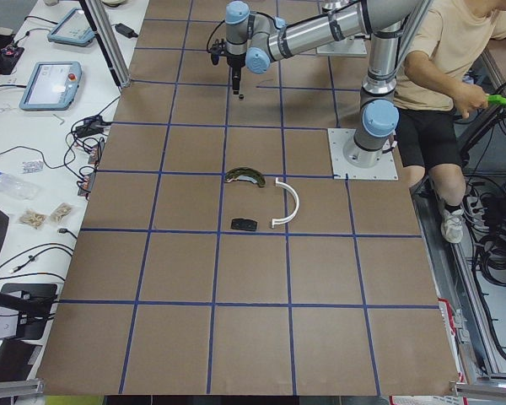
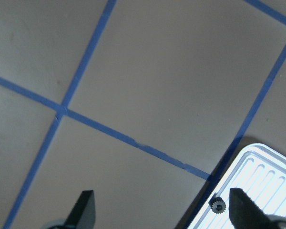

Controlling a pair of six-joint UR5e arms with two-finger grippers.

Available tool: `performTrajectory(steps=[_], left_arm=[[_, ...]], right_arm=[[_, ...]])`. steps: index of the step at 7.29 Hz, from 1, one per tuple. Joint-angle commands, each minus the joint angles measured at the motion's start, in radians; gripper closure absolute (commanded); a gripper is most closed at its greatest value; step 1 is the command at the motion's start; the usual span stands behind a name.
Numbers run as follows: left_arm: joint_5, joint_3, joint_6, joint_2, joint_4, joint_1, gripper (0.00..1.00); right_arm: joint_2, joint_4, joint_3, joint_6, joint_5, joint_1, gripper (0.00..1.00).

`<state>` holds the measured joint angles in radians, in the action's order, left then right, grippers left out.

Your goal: Place bearing gear from tray to pile

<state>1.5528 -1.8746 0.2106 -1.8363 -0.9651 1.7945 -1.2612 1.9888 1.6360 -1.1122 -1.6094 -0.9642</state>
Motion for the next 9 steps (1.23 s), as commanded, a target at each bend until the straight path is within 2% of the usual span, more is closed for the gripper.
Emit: performTrajectory(steps=[1, 3, 4, 6, 7, 8, 9], left_arm=[[0.001, -0.001, 0.021, -0.073, 0.035, 0.046, 0.0], [0.0, -0.006, 0.026, -0.133, 0.122, 0.069, 0.0], [0.0, -0.006, 0.024, -0.159, 0.129, 0.071, 0.0], [0.007, -0.006, 0.006, -0.184, 0.131, 0.082, 0.0], [0.009, -0.006, 0.003, -0.187, 0.132, 0.082, 0.21], [0.007, -0.005, 0.004, -0.192, 0.135, 0.082, 0.33], [0.004, -0.005, 0.004, -0.192, 0.135, 0.08, 0.51]], right_arm=[[0.081, 0.048, -0.004, -0.336, -0.015, 0.135, 0.0], [0.178, 0.209, -0.002, -0.666, -0.017, 0.162, 0.0], [0.207, 0.237, 0.001, -0.813, -0.001, 0.189, 0.0], [0.253, 0.303, 0.005, -0.97, 0.005, 0.196, 0.0], [0.275, 0.303, 0.005, -0.977, 0.005, 0.196, 0.0], [0.278, 0.303, 0.007, -0.977, 0.005, 0.197, 0.0], [0.278, 0.301, 0.005, -0.979, 0.005, 0.197, 0.01]])
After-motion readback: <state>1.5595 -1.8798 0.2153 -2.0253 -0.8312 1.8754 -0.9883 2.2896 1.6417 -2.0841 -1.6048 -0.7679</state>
